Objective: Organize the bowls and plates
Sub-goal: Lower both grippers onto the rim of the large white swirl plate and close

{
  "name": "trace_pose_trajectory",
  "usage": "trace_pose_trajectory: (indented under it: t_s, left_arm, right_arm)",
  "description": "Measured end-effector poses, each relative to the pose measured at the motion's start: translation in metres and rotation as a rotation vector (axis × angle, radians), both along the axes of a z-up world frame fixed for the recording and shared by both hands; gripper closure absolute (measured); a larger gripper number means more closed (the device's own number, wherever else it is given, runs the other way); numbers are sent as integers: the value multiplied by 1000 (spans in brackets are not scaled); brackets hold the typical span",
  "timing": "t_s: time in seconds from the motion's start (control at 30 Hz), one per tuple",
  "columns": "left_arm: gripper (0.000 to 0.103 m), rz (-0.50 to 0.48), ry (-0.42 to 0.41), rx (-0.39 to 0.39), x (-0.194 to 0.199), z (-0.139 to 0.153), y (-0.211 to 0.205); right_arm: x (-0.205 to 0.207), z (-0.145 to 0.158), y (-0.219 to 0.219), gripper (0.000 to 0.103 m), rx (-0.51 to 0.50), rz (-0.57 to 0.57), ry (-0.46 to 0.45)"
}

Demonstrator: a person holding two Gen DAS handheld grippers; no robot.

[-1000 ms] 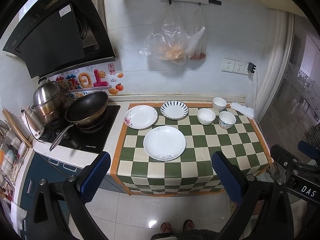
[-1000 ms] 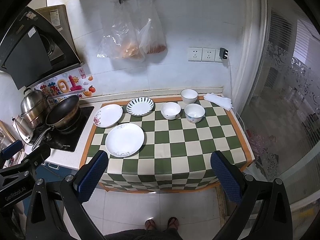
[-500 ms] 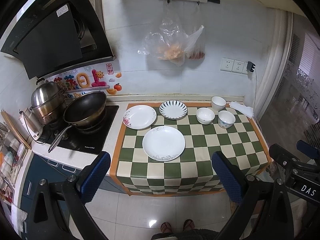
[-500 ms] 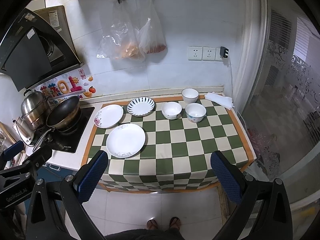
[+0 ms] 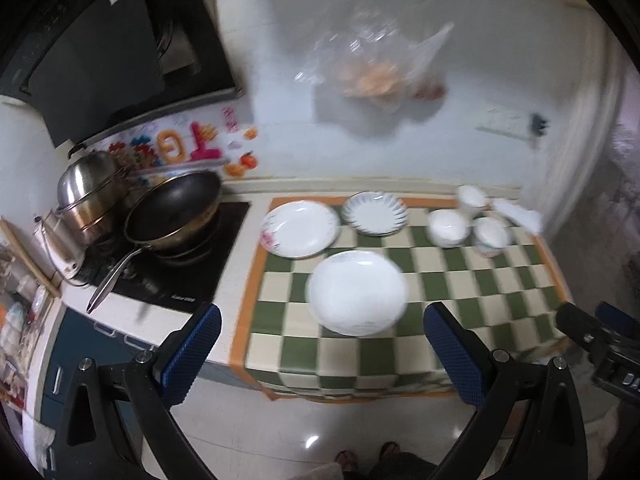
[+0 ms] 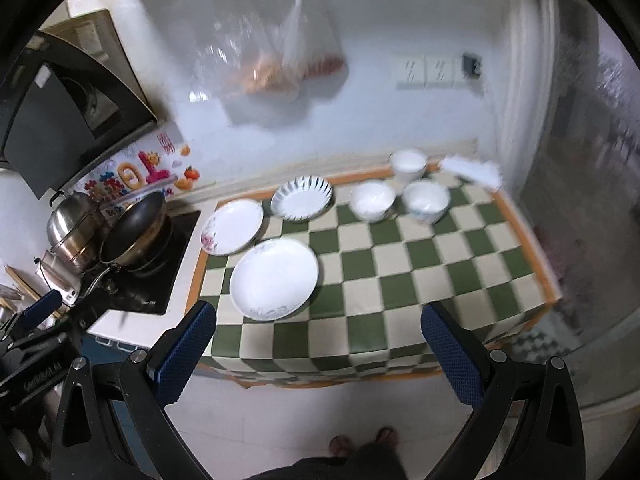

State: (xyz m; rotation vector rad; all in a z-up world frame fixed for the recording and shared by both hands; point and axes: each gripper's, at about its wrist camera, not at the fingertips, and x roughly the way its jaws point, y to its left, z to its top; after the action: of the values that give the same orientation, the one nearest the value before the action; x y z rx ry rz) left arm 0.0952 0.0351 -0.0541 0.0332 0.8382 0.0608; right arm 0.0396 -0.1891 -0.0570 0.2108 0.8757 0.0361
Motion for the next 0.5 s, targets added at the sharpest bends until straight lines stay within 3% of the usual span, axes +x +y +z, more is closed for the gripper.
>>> trace_pose_trajectory:
  t_s: [0.27,0.37,0.43,0.5]
  left_arm:
    - [0,91,190,13,97,-104,39]
    - [0,113,301,-3,138,-154,49]
    - [14,144,377,13,160,-186,52]
    - [18,154,423,-10,179,-212,56]
  right_arm:
    - [125,-119,-1,0,37,56,165]
    - [177,-170,0,1,56,93,242]
    - [213,-204,2,4,73,129,292]
    - [243,-231,5,8,71,159,330]
